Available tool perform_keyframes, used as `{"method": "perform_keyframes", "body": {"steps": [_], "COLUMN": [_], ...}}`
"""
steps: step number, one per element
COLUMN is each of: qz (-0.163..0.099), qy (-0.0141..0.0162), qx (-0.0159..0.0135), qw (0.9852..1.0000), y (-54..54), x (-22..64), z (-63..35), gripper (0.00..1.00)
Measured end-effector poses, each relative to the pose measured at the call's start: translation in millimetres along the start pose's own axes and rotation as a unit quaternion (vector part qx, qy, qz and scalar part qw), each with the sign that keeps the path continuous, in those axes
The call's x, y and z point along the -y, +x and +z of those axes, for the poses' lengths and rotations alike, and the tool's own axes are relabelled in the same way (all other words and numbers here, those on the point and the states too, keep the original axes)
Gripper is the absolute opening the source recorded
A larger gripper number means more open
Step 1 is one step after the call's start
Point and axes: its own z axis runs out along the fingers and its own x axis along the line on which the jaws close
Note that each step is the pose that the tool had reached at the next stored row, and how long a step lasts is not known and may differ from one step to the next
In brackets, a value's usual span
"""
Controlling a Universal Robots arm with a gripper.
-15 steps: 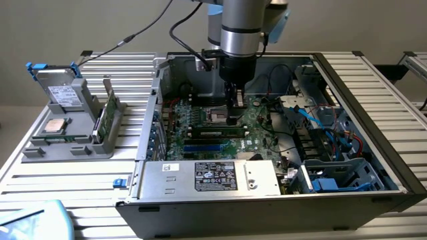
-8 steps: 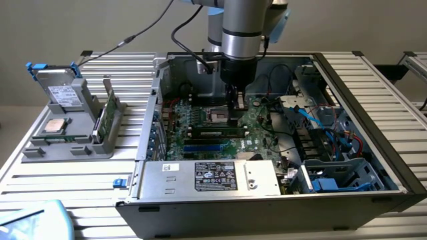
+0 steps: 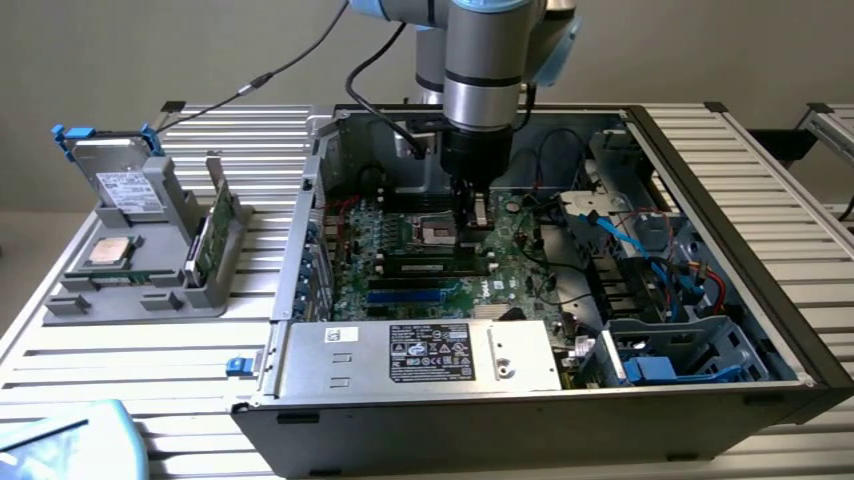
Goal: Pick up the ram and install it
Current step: 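Press down the ram until it locks into place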
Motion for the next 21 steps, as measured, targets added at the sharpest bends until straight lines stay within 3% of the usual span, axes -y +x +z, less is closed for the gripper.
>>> {"method": "perform_keyframes", "body": {"steps": [3, 7, 21], "qz": [0.0, 0.0, 0.001], "qy": [0.0001, 0.0002, 0.0009], "qx": [0.0004, 0.0005, -0.0004], "qw": [1.0, 1.0, 1.0], "y": [-0.2, 1.4, -0.8], "x": [0.1, -2.9, -38.3], "z": [0.0, -8.6, -7.7], "gripper": [0.1, 0.1, 0.1]}}
